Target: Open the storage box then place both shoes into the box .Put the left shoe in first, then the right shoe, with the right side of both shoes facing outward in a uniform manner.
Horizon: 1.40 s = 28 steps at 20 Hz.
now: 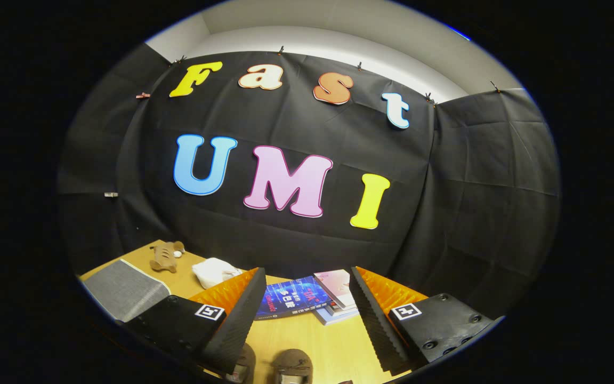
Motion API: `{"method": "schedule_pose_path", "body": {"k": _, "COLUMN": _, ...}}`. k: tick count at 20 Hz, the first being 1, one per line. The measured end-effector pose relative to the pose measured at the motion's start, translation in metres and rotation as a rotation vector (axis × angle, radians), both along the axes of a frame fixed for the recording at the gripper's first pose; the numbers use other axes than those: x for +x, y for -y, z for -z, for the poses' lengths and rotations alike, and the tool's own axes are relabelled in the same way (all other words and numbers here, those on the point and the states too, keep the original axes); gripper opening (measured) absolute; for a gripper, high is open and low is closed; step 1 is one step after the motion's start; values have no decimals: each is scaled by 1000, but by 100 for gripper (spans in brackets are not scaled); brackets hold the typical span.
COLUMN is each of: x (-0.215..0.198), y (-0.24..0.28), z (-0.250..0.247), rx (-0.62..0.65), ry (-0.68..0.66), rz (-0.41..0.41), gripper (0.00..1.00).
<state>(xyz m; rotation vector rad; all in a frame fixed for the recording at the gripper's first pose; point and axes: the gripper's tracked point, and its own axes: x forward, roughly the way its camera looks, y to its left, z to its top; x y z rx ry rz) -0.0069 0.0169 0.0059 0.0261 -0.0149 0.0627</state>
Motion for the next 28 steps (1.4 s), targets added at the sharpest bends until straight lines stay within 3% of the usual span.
{"method": "schedule_pose_path", "body": {"k": 2, "x": 0, "y": -18, "z": 1, "rx": 32, "ry": -10, "rz": -72, "gripper": 97}}
{"method": "schedule_pose_path", "body": {"k": 6, "x": -4, "y": -79, "z": 0, "rx": 179, "ry": -37, "rz": -316, "gripper": 97}}
{"method": "schedule_pose_path", "body": {"k": 9, "x": -10, "y": -122, "z": 11, "rx": 293, "ry": -112, "rz": -503, "gripper": 98}}
{"method": "schedule_pose_path", "body": {"k": 15, "x": -26, "y": -189, "z": 53, "rx": 499, "ry": -302, "rz": -782, "gripper": 98}}
{"method": "schedule_pose_path", "body": {"k": 19, "x": -28, "y": -229, "z": 93, "rx": 647, "ry": -482, "rz": -911, "gripper": 98}}
{"method": "schedule_pose_path", "body": {"k": 28, "x": -36, "y": -291, "z": 197, "rx": 907, "ry": -881, "rz": -1068, "gripper": 96}}
